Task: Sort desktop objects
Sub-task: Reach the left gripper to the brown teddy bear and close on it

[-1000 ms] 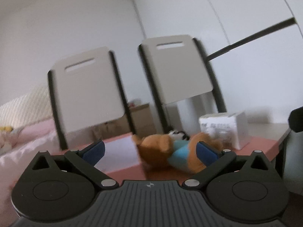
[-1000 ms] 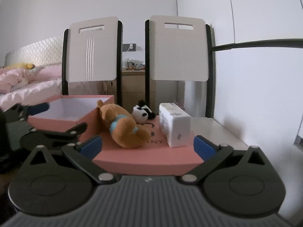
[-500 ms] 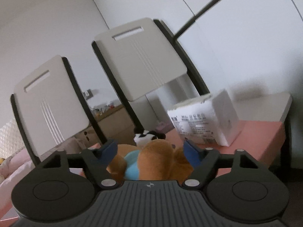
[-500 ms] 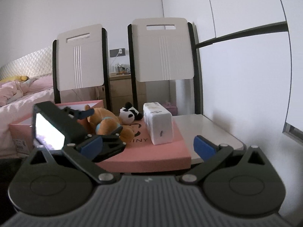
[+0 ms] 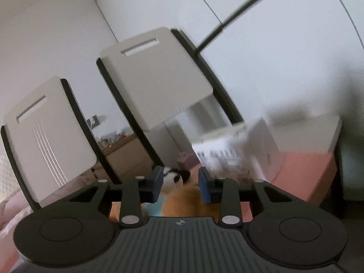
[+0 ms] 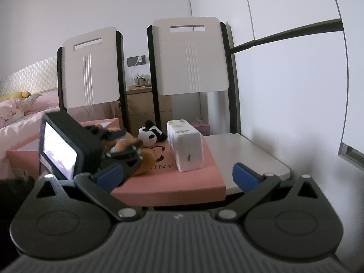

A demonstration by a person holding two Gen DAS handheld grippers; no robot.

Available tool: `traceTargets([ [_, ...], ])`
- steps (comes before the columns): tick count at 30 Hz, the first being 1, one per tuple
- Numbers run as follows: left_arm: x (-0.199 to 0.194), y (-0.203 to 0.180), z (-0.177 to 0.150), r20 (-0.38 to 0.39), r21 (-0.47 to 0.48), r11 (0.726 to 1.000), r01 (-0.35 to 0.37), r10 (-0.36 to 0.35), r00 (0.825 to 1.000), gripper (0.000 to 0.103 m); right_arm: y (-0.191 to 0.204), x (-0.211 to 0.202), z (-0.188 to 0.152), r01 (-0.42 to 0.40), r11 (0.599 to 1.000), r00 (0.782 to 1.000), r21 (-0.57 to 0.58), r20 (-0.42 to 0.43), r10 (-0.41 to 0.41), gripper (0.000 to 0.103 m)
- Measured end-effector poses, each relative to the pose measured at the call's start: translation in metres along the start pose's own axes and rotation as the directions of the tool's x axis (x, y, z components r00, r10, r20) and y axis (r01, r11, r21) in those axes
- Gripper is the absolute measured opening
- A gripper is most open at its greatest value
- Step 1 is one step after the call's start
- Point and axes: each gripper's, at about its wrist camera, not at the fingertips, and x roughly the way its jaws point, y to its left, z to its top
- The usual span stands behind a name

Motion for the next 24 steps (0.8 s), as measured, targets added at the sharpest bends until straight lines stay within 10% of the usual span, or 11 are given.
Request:
traceTargets([
  [8,-0.013,0.046,0.024,0.068,-0.056,0.998,-0.003,0.007,0.998,0.019,0.009,0.006,0.001,0.002,1.0,1.0,-0.02,-0.012,-0.003,0.103],
  [17,-0.02,0.053,0.015,0.03,-0.092,0.99,0.109,-0.106,0.994,0.02,0.025,0.018,0.003,-0.011,0.999,1.0,-0.036,-0.023,0.01,0.103],
  [21,-0.011,0.034,0.0,-0.022,-0.054,0.988,0.147,-0.148,0.989,0.027,0.031,0.019,0.003,-0.017,0.998,1.0,-0.056,-0.026,0.015,0.103],
  [24,-0.003,0.026,-0.007,-0.048,-0.034,0.99,0.139,-0.14,0.989,0.064,0.031,0.021,0.003,-0.014,0.998,0.999,-0.06,-0.031,0.012,0.103],
])
